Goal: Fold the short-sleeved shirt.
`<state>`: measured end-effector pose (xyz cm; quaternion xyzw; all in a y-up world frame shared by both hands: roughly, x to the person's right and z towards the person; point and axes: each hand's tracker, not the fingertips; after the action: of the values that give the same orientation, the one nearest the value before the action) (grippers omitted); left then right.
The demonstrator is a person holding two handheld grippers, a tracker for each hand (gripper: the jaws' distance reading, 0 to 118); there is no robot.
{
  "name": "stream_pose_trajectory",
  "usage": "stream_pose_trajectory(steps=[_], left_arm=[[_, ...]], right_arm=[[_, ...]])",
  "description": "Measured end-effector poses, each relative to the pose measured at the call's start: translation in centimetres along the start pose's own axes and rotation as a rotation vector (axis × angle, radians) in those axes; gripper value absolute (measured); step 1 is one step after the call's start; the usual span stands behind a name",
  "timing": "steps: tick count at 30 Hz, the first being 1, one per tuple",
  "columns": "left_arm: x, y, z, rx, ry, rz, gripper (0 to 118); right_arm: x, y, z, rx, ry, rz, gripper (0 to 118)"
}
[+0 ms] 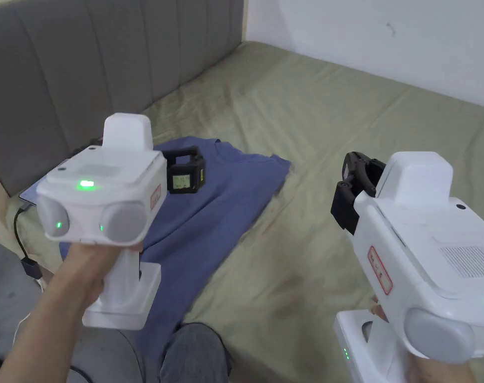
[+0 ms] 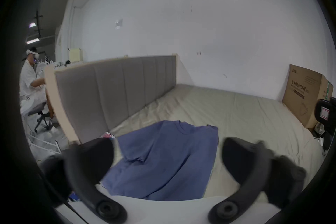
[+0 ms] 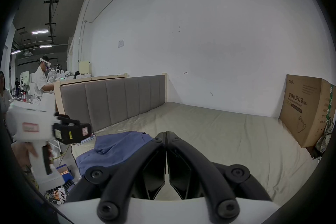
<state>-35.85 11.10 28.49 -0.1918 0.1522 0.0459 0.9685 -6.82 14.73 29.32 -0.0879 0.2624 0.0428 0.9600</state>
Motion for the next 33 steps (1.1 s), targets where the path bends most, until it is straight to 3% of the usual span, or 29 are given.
stream_pose_trajectory(steps=[4, 10, 17, 23, 24, 25, 26, 27, 28, 29, 33], left_arm=[[0.8, 1.4, -7.0, -0.147, -0.074, 0.030, 118], [3.2, 1.4, -20.0, -0.443, -0.115, -0.102, 118], [5.1, -2.0, -31.1, -0.686, -0.048, -0.127, 118], [6.6, -4.8, -32.6, -0.781, -0.060, -0.188, 115], [6.7, -4.9, -32.6, -0.794, -0.066, -0.172, 103], [6.3, -5.1, -33.2, -0.838, -0.088, -0.128, 77], [6.2, -4.8, -33.1, -0.855, -0.118, -0.047, 67], [6.3, -4.3, -32.8, -0.844, -0.108, -0.025, 49], [6.7, -4.1, -32.4, -0.834, -0.114, -0.058, 12], [6.9, -4.0, -32.2, -0.824, -0.153, -0.108, 1], [7.3, -3.9, -30.9, -0.796, -0.111, -0.110, 0]], right_arm=[[0.8, -0.3, -1.7, -0.028, -0.003, -0.007, 0], [2.9, -1.9, -4.9, -0.098, -0.021, -0.012, 0], [5.8, -4.4, -7.8, -0.171, -0.070, -0.026, 0], [7.8, -6.5, -8.6, -0.227, -0.108, -0.040, 0], [8.0, -6.8, -8.7, -0.235, -0.116, -0.044, 0], [8.2, -7.0, -8.7, -0.239, -0.122, -0.050, 0], [8.3, -7.2, -8.7, -0.244, -0.126, -0.057, 0], [8.4, -7.4, -8.6, -0.252, -0.129, -0.073, 0], [8.4, -7.5, -8.5, -0.257, -0.128, -0.089, 0], [8.3, -7.6, -8.3, -0.260, -0.125, -0.096, 0], [7.7, -7.2, -7.0, -0.255, -0.119, -0.091, 0]])
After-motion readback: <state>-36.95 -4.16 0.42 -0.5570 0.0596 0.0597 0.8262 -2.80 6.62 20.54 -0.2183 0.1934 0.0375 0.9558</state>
